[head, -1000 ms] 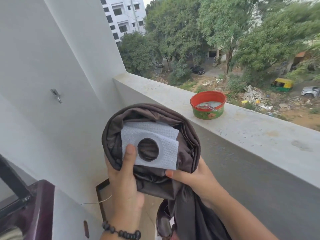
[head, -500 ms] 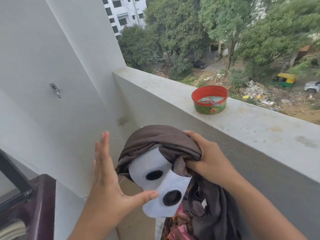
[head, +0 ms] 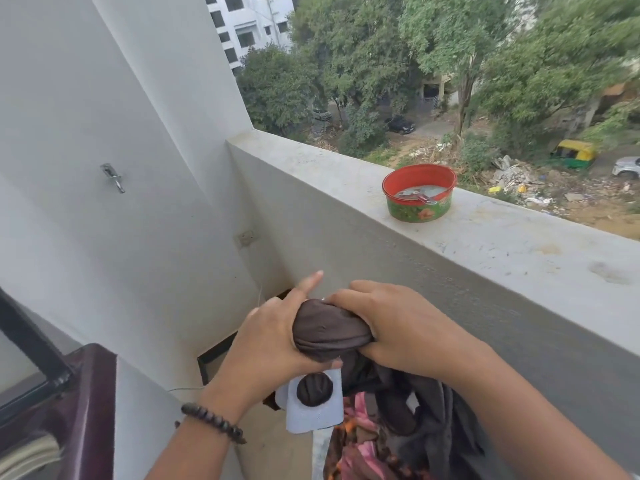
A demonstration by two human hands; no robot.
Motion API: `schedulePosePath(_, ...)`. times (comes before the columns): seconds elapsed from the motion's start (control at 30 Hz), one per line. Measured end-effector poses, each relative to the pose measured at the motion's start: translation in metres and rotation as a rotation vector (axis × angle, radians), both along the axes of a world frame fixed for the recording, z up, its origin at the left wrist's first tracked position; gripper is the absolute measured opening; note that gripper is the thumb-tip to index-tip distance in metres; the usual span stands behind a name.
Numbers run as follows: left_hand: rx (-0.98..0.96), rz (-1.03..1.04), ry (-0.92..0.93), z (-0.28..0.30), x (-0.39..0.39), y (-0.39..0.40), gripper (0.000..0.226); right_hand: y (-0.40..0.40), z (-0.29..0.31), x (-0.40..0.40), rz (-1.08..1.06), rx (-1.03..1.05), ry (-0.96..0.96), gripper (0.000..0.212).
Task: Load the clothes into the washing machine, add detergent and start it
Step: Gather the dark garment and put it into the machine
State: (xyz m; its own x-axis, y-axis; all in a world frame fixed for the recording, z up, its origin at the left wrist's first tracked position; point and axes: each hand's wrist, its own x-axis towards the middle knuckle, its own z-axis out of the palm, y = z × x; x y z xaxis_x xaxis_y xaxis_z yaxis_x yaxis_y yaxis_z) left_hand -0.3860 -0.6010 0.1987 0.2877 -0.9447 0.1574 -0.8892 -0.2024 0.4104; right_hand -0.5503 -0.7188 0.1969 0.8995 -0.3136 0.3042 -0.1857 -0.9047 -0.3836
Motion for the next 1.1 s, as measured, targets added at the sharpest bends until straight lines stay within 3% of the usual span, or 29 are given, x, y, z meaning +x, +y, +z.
schedulePosePath(0.07,-0.113,0.003,0.056,-0.002,0.005,0.0,0.081,-0.001,0.003,-0.002,0.023,0.112,-0.071,0.056)
schedulePosePath(0.17,-0.284,0.023,0.285,0.008,0.005,0.001,0.058,-0.009,0.005,-0.012,0.055,0.429,-0.23,0.074)
schedulePosePath(0.33,-0.52,0.106,0.758,0.021,0.013,0.005,0.05,-0.027,-0.004,-0.033,0.091,0.75,-0.163,0.111)
schedulePosePath(0.47,-0.637,0.163,1.101,0.023,0.015,0.004,0.066,-0.027,-0.021,-0.031,0.146,0.861,-0.133,0.124)
schedulePosePath(0.6,-0.623,0.208,1.368,0.013,0.016,-0.001,0.06,-0.017,-0.037,-0.018,0.224,0.992,-0.201,0.127)
schedulePosePath(0.7,-0.589,0.199,1.535,0.004,0.004,-0.004,0.057,-0.008,-0.043,-0.008,0.174,1.082,-0.34,0.118)
schedulePosePath(0.77,-0.608,0.203,1.569,-0.002,-0.003,-0.004,0.043,-0.006,-0.045,-0.003,0.072,1.149,-0.459,0.107)
schedulePosePath(0.8,-0.605,0.203,1.569,-0.004,-0.006,-0.004,0.048,-0.006,-0.047,-0.001,0.019,1.19,-0.505,0.101)
schedulePosePath(0.97,-0.509,0.249,1.329,-0.01,-0.001,0.004,0.108,-0.015,-0.048,-0.001,-0.075,1.292,-0.612,0.072)
schedulePosePath(1.1,-0.342,0.156,0.953,0.001,0.016,0.027,0.133,-0.026,-0.039,-0.009,-0.106,1.079,-0.553,0.063)
